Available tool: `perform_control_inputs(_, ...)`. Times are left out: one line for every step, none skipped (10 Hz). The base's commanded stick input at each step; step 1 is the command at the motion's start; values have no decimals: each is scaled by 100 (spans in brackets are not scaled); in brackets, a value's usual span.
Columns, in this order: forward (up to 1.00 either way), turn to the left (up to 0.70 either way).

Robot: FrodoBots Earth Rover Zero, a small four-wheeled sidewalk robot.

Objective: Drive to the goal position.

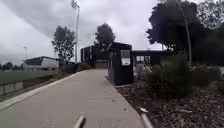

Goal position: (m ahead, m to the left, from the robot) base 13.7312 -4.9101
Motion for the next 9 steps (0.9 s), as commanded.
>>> perform_control_inputs(98,0)
perform_control_inputs(98,0)
perform_control_inputs(98,0)
perform_control_inputs(98,0)
perform_control_inputs(98,0)
perform_control_inputs(98,0)
perform_control_inputs(98,0)
perform_control_inputs(98,0)
perform_control_inputs(96,0)
